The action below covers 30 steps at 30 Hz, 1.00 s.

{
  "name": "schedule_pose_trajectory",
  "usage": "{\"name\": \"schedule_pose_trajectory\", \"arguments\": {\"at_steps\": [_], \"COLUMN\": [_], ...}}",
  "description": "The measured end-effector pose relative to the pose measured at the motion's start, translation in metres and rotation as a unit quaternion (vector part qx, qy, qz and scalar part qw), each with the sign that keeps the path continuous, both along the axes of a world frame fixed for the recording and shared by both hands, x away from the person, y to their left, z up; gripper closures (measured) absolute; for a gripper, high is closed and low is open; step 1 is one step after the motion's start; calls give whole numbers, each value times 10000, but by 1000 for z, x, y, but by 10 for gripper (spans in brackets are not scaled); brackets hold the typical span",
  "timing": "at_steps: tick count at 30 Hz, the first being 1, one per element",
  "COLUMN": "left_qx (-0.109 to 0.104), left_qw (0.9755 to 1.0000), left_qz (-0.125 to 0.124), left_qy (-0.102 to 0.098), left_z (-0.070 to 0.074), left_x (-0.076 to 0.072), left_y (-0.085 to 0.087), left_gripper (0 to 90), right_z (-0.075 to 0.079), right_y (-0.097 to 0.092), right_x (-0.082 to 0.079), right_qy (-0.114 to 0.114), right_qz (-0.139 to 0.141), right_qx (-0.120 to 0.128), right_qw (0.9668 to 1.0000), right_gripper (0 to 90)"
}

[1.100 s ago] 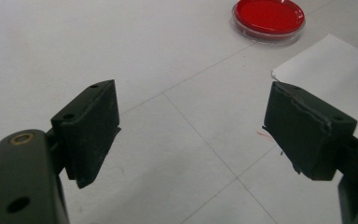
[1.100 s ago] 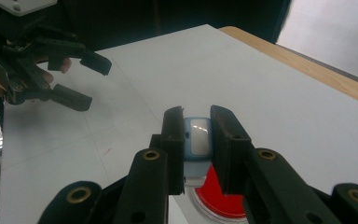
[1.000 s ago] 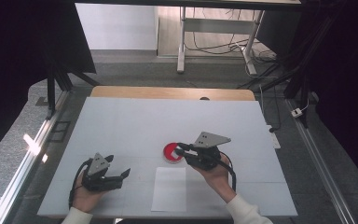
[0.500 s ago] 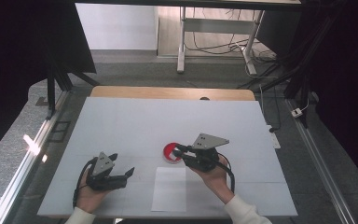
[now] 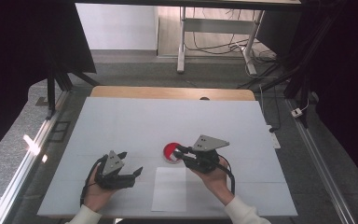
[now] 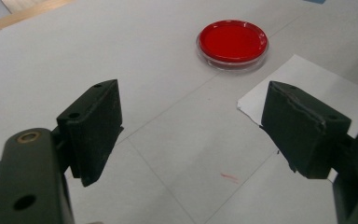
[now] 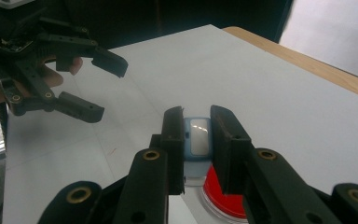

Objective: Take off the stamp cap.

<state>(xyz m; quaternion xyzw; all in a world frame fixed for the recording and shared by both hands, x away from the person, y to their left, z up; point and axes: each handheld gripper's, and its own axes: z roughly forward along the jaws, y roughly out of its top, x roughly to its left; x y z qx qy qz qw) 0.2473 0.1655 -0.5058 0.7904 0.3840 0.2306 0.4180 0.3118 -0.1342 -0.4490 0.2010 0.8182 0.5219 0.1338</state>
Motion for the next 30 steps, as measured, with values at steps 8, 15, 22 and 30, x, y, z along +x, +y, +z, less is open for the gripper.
{"name": "schedule_pose_trajectory", "arguments": {"at_steps": [8, 15, 22, 30], "left_qx": [41, 46, 51, 65], "left_qw": [9999, 9998, 9996, 9993], "left_qz": [-149, -213, -276, -373], "left_qy": [-9, 16, 25, 14], "left_z": [3, 4, 4, 5], "left_x": [4, 6, 10, 13], "left_y": [-14, -22, -31, -41], "left_gripper": [206, 206, 205, 205], "right_z": [2, 3, 2, 2], "right_y": [-1, -2, 0, 2], "right_x": [0, 0, 0, -1], "right_qy": [3, 34, 40, 55], "right_qz": [-4, -25, 7, 34], "right_qx": [69, 131, 173, 195], "right_qw": [10000, 9999, 9998, 9998], "right_gripper": [751, 752, 751, 751]}}
